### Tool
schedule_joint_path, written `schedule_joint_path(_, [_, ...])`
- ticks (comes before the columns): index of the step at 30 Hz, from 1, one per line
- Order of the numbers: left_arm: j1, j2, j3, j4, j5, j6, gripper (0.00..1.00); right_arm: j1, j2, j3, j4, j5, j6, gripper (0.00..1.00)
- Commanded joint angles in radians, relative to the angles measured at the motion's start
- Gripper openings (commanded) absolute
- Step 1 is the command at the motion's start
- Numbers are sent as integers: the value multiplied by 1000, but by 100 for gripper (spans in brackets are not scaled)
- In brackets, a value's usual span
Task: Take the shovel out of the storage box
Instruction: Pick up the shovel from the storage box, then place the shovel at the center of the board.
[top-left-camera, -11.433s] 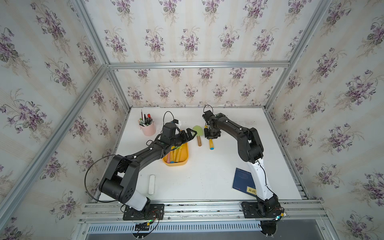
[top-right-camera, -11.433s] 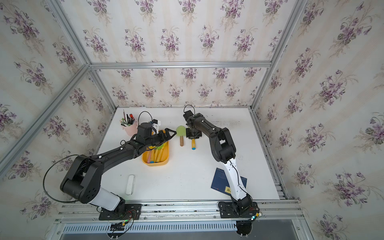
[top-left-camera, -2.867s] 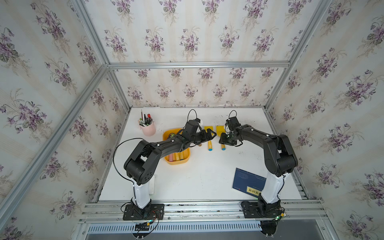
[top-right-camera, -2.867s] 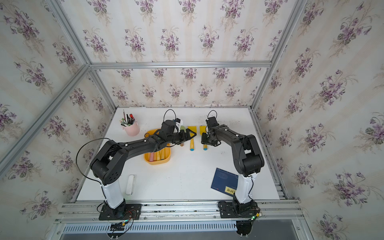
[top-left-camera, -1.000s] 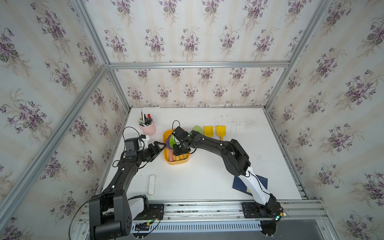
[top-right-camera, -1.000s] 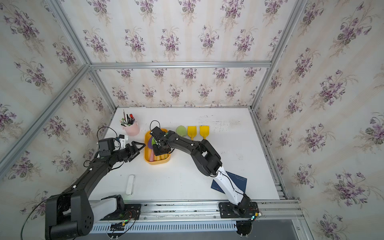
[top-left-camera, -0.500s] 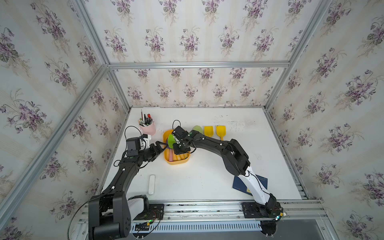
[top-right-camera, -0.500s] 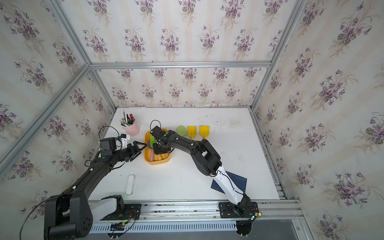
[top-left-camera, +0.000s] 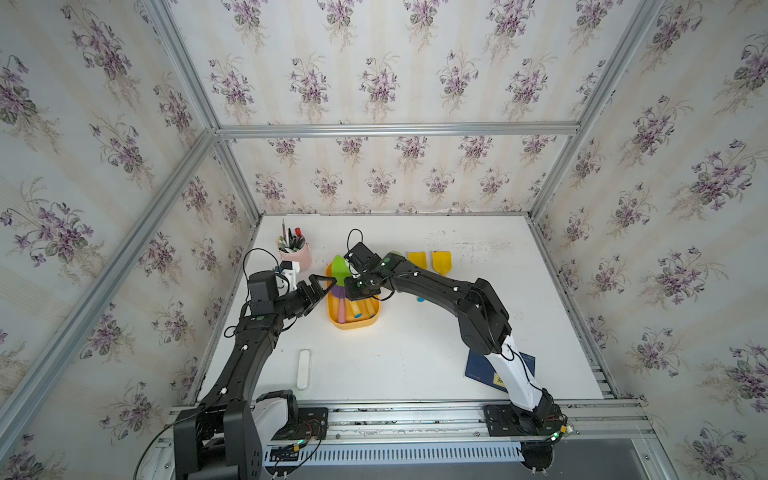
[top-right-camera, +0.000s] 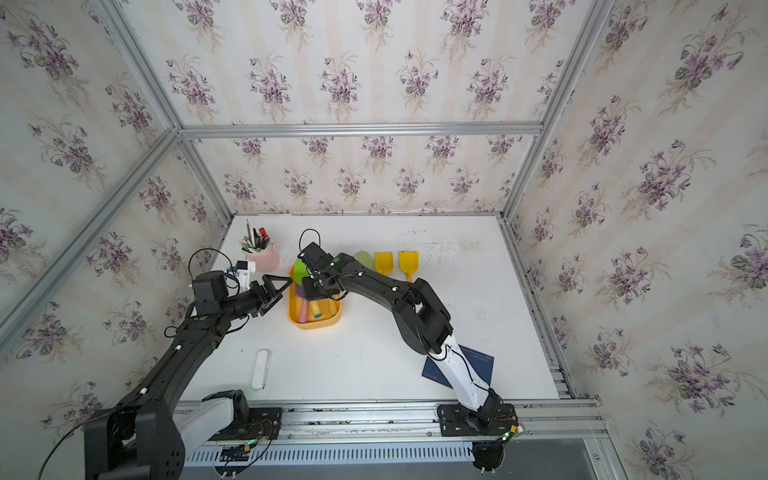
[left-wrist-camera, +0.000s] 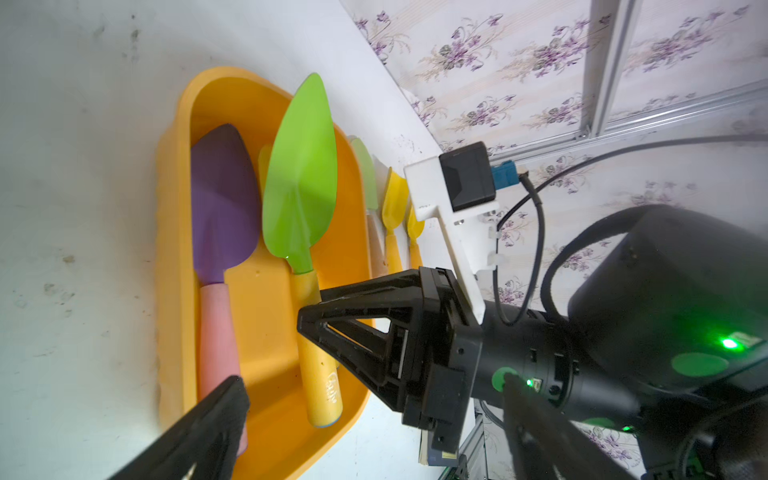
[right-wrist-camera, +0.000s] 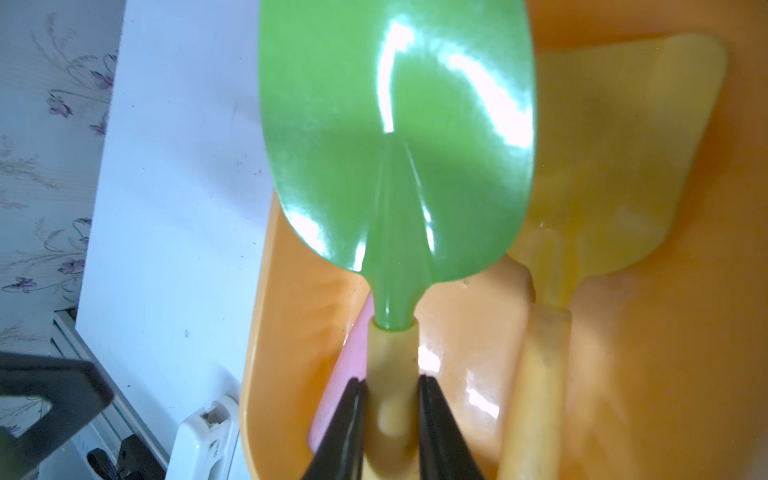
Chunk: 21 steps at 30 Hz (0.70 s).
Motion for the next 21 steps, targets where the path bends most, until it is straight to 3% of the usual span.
schedule_joint_path(1, [-17,-20,13,103,16,-111,96,-10,-54,-12,1,34,-9,13])
schedule_joint_path(5, [-97,-23,38,161,-33,-182,96,-35,-161,-78,3,53,-22,12])
schedule_joint_path(11, [-310,16,121,197,-187,-208,96,-113,-354,-231,-23,83,-63,11])
schedule_joint_path(20, [-630,213,253,335,-451,-204,96,-377,-690,-594,-44,93,-151,12])
schedule_joint_path(21, [-671,248,286,338,-481,-193,96,-443,-710,-627,-45,89,-165,12])
